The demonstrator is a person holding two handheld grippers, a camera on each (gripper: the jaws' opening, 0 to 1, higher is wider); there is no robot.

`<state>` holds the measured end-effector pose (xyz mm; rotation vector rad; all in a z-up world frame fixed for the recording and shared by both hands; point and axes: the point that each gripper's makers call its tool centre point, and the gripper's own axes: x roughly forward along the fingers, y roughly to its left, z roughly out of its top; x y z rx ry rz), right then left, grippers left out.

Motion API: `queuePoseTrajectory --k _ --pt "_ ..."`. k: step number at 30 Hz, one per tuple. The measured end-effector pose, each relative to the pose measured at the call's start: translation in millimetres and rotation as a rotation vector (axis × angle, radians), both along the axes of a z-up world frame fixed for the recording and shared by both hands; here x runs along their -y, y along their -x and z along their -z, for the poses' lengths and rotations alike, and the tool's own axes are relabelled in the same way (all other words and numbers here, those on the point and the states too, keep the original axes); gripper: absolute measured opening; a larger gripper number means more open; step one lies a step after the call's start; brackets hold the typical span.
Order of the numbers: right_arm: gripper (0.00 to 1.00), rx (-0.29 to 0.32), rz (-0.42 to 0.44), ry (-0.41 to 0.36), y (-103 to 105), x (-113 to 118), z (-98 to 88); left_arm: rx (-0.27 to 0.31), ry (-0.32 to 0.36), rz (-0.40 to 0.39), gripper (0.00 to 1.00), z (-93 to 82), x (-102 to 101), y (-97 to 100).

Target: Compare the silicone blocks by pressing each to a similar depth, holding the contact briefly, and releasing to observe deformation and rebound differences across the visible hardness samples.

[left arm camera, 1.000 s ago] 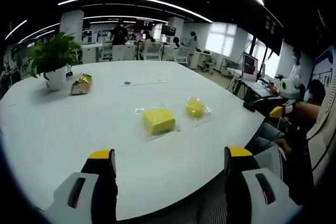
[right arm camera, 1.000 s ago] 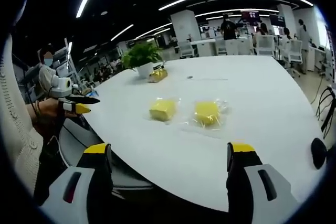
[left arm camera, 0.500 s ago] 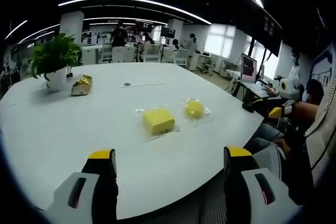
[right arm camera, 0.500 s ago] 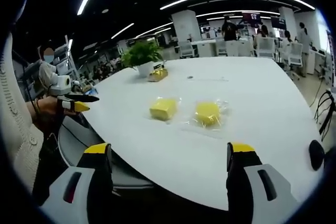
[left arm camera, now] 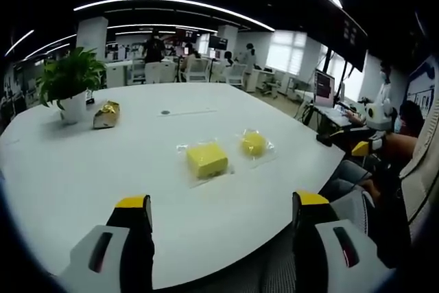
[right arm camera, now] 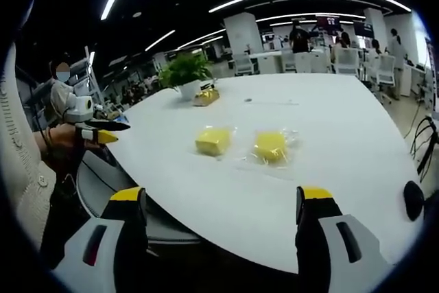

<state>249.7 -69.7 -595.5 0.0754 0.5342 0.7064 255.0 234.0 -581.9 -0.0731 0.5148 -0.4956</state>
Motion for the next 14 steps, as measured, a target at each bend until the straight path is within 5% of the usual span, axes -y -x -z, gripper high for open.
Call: queuePoseTrajectory --k 14 --pt "0.83 0.017 0.003 0.019 -3.6 3.7 -3.2 0.006 0.004 0.002 0.83 -1.3 -1.1 -5.0"
